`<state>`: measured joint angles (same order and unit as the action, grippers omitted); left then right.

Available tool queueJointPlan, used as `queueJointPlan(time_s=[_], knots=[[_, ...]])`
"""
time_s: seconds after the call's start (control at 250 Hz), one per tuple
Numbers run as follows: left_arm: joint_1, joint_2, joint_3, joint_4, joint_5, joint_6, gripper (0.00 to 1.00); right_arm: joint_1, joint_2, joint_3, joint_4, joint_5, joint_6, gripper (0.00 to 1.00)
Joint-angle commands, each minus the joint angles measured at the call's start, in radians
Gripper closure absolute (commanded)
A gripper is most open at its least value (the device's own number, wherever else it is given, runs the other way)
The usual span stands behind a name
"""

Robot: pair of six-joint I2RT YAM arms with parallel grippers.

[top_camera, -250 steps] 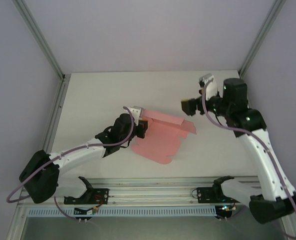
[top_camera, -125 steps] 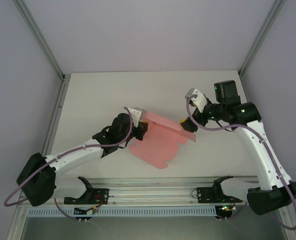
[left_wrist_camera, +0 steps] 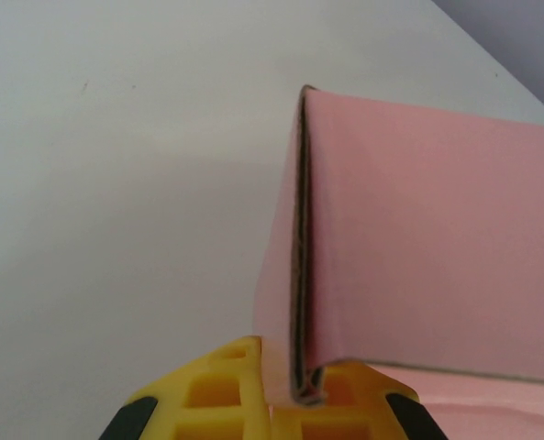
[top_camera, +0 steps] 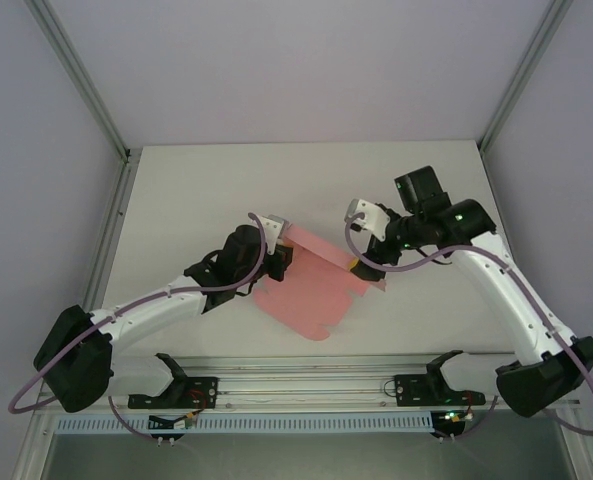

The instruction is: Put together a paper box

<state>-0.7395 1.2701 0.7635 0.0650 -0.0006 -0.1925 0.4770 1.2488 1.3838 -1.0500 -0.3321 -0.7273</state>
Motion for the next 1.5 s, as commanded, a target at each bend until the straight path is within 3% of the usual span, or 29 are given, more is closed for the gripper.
queueJointPlan(time_s=[0.0, 0.236, 0.351, 0.443, 0.543, 0.675, 0.771, 0.843, 0.966, 1.122, 1.246, 1.378, 1.497], knots=[[0.009, -0.009, 0.048, 0.051, 0.059, -0.027, 1.00, 0.024, 0.013, -0.014, -0.045, 0.047, -0.056, 0.05], [0.014, -0.014, 0.062, 0.033, 0.070, -0.030, 1.00, 0.075, 0.057, -0.018, 0.006, 0.181, -0.029, 0.13], [0.014, 0.024, 0.113, -0.068, -0.022, -0.066, 1.00, 0.081, -0.039, -0.048, 0.212, 0.253, 0.011, 0.14], [0.015, 0.061, 0.168, -0.186, -0.099, -0.120, 1.00, 0.081, -0.183, -0.138, 0.437, 0.314, -0.047, 0.14], [0.017, 0.093, 0.212, -0.287, -0.124, -0.170, 1.00, 0.081, -0.276, -0.204, 0.523, 0.277, -0.204, 0.13], [0.017, 0.095, 0.244, -0.368, -0.072, -0.213, 1.00, 0.082, -0.258, -0.188, 0.464, 0.196, -0.306, 0.15], [0.017, 0.081, 0.253, -0.401, -0.069, -0.226, 1.00, 0.085, -0.191, -0.148, 0.441, 0.179, -0.331, 0.27], [0.017, 0.077, 0.267, -0.440, -0.100, -0.235, 1.00, 0.098, -0.158, -0.137, 0.438, 0.196, -0.366, 0.43], [0.017, 0.077, 0.294, -0.484, -0.125, -0.258, 1.00, 0.130, -0.120, -0.123, 0.390, 0.247, -0.389, 0.44], [0.018, 0.071, 0.314, -0.497, -0.114, -0.273, 1.00, 0.136, -0.106, -0.177, 0.450, 0.279, -0.400, 0.45], [0.019, 0.059, 0.327, -0.520, -0.130, -0.273, 1.00, 0.149, -0.097, -0.208, 0.513, 0.348, -0.426, 0.63], [0.018, 0.051, 0.335, -0.538, -0.162, -0.279, 1.00, 0.149, -0.096, -0.214, 0.516, 0.388, -0.436, 0.67], [0.018, 0.065, 0.349, -0.553, -0.177, -0.291, 1.00, 0.152, -0.118, -0.245, 0.574, 0.361, -0.431, 0.79]])
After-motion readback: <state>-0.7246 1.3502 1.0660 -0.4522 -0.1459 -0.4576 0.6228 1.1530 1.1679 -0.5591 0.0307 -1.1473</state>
